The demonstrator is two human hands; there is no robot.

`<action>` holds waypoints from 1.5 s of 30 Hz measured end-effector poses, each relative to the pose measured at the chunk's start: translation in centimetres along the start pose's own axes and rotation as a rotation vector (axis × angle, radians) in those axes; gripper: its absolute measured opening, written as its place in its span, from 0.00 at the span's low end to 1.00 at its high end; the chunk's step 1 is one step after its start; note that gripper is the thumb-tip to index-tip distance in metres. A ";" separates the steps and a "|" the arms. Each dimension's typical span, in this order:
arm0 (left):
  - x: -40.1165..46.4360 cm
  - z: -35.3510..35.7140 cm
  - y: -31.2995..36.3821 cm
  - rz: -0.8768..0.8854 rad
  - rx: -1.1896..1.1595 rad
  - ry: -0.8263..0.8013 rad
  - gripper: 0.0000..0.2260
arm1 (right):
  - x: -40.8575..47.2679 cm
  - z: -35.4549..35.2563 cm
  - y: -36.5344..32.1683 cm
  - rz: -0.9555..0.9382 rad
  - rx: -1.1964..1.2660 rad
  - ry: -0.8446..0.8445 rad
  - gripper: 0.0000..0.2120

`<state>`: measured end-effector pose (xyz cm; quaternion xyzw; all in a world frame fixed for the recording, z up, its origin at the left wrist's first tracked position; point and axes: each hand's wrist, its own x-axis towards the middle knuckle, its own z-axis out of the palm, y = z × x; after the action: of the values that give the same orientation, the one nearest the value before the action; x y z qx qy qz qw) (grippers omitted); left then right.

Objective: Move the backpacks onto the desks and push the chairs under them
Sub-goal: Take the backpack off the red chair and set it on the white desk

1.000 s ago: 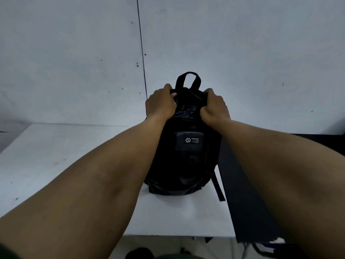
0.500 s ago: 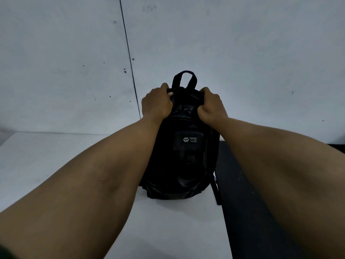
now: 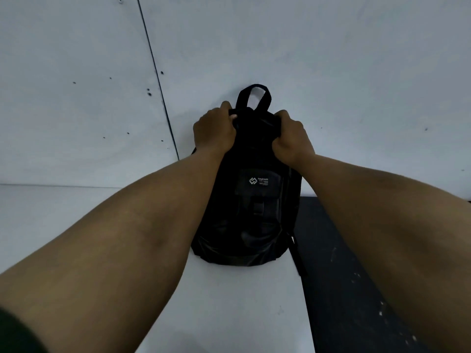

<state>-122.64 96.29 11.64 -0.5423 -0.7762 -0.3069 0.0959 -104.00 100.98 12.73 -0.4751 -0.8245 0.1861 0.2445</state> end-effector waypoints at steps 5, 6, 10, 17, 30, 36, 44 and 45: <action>2.1 2.9 -1.2 -0.112 -0.081 0.041 0.16 | 3.6 2.5 1.3 -0.046 -0.048 0.012 0.20; 2.5 3.0 -1.3 -0.140 -0.095 0.053 0.19 | 4.1 2.8 1.4 -0.047 -0.065 0.032 0.21; 3.4 4.1 -1.7 -0.137 -0.035 0.066 0.17 | 5.0 4.4 2.0 -0.025 -0.134 0.122 0.22; 3.0 4.1 -1.2 -0.241 0.088 0.095 0.21 | 5.3 4.6 2.0 0.026 -0.400 0.304 0.23; 0.1 -0.2 -0.1 -0.192 -0.083 -0.148 0.17 | 1.2 1.8 -1.8 -0.024 -0.442 0.214 0.20; -1.9 -3.1 0.9 -0.132 -0.050 -0.306 0.19 | -1.6 0.7 -3.2 -0.025 -0.375 0.032 0.18; -4.5 -7.2 2.5 -0.089 0.032 -0.304 0.12 | -4.5 -0.6 -4.2 0.017 -0.266 -0.242 0.07; -4.9 -7.7 2.7 -0.088 0.027 -0.332 0.12 | -4.8 -0.6 -4.5 0.022 -0.269 -0.298 0.07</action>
<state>-119.71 88.57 16.35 -0.5498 -0.8085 -0.2063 -0.0399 -104.68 94.67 14.53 -0.4799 -0.8637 0.1451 0.0520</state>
